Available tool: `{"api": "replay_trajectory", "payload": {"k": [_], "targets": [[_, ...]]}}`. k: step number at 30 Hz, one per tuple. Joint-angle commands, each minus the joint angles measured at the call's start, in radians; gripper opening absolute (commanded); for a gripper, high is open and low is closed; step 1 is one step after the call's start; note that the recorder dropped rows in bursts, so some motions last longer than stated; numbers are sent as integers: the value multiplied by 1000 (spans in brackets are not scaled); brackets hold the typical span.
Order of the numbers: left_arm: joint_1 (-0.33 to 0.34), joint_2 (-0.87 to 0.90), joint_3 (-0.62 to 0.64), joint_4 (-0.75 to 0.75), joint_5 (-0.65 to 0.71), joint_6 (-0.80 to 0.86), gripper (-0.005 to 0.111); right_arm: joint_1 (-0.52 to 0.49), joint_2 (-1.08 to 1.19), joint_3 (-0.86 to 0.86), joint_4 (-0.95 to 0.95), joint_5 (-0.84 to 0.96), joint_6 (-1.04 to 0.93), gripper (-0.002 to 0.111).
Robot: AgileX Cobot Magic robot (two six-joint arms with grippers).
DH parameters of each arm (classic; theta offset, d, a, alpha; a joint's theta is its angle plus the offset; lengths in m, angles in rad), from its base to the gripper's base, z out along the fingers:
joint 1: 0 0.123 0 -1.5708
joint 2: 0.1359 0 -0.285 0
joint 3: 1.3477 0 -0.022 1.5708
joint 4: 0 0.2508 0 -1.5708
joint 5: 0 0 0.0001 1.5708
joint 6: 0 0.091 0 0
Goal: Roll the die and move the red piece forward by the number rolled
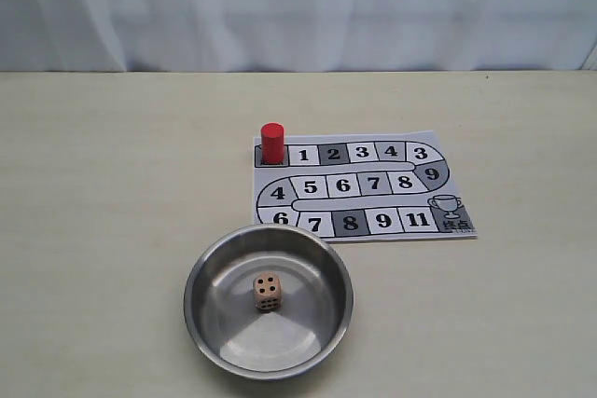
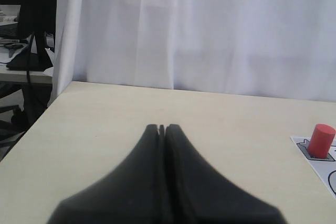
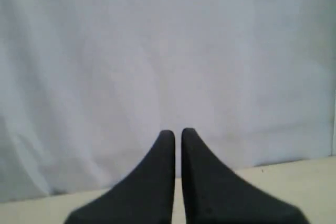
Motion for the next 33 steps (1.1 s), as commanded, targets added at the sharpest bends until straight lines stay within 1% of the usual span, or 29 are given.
{"api": "replay_trajectory", "payload": {"k": [1,3,6,8,10,11,12,15,17,24,29,33], "targets": [[0,-1,-5,1,-13,0,0,-7,166,-110,-6,146,-94,4],[0,-1,-5,1,-13,0,0,-7,242,-149,-3,187,-105,4],[0,-1,-5,1,-13,0,0,-7,352,-181,33,193,-115,4],[0,-1,-5,1,-13,0,0,-7,424,-197,84,209,-194,4],[0,-1,-5,1,-13,0,0,-7,494,-201,187,223,-330,6],[0,-1,-5,1,-13,0,0,3,527,-201,257,233,-402,11],[0,-1,-5,1,-13,0,0,31,578,-201,309,236,-518,20],[0,-1,-5,1,-13,0,0,117,646,-201,301,236,-586,42],[0,-1,-5,1,-13,0,0,179,692,-201,277,236,-586,51],[0,-1,-5,1,-13,0,0,379,870,-276,244,301,-531,53],[0,-1,-5,1,-13,0,0,501,1009,-364,92,362,-410,53],[0,-1,-5,1,-13,0,0,588,1081,-415,33,367,-352,53]]}}
